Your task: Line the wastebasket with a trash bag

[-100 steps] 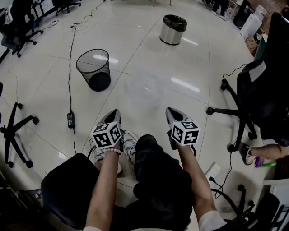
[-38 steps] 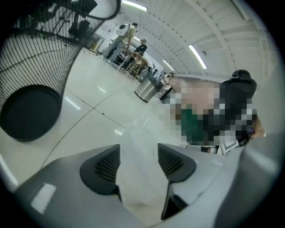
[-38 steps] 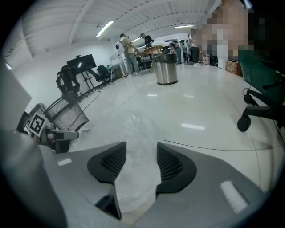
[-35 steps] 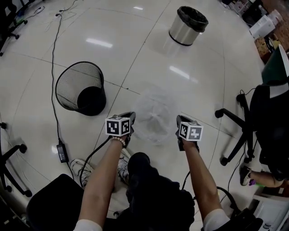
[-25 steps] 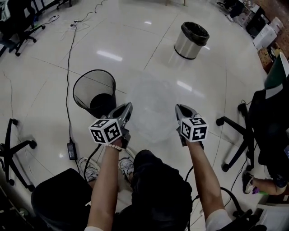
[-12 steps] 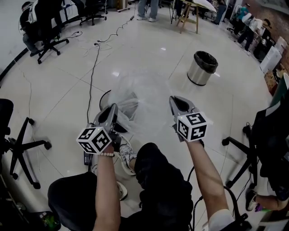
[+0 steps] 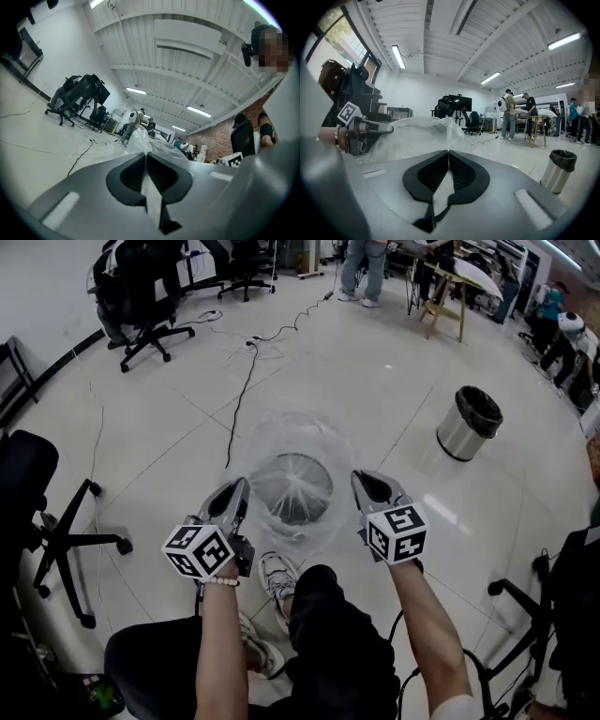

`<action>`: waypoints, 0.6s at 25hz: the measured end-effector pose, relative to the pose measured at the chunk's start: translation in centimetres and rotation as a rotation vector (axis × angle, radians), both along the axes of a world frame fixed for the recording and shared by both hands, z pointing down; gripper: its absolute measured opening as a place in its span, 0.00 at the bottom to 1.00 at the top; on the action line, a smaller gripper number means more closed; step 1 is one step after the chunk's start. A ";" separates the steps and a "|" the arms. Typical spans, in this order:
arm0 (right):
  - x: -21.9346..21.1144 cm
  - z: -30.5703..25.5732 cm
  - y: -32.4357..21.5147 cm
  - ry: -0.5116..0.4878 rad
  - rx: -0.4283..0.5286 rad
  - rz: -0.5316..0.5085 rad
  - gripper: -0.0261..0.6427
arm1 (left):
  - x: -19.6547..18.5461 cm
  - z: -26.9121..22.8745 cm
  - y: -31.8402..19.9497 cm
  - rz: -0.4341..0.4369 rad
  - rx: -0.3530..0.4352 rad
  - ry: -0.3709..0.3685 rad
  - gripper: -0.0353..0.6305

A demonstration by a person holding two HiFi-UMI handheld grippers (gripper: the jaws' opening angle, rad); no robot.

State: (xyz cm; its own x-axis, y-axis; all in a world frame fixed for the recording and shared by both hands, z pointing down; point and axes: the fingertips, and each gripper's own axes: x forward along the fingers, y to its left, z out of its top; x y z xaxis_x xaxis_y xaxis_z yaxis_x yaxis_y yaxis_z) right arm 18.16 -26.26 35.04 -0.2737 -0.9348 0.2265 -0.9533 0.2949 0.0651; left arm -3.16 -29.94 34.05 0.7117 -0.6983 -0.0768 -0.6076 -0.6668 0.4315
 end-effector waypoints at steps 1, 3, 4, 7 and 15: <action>-0.1 0.6 -0.7 -0.004 -0.006 -0.007 0.04 | -0.1 0.7 -0.6 -0.009 -0.012 -0.007 0.07; 0.1 1.8 -2.0 -0.014 -0.023 -0.016 0.04 | -0.2 2.4 -1.7 -0.018 -0.047 -0.015 0.07; 0.1 2.5 -2.6 -0.015 -0.033 -0.019 0.04 | -0.2 3.2 -2.3 -0.018 -0.065 -0.020 0.07; 0.0 4.2 -4.3 -0.003 -0.067 -0.030 0.04 | -0.3 5.1 -4.0 -0.012 -0.102 -0.032 0.07; 1.5 8.7 -6.6 -0.005 -0.182 -0.014 0.04 | -0.2 8.6 -6.7 0.013 -0.163 -0.087 0.07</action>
State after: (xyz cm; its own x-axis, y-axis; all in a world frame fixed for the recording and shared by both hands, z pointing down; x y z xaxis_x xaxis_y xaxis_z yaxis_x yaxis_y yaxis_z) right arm 19.63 -32.85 43.76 -0.2880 -0.8745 0.3902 -0.9492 0.3146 0.0046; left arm -3.32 -36.68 42.64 0.7200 -0.6868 0.0991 -0.6390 -0.6006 0.4806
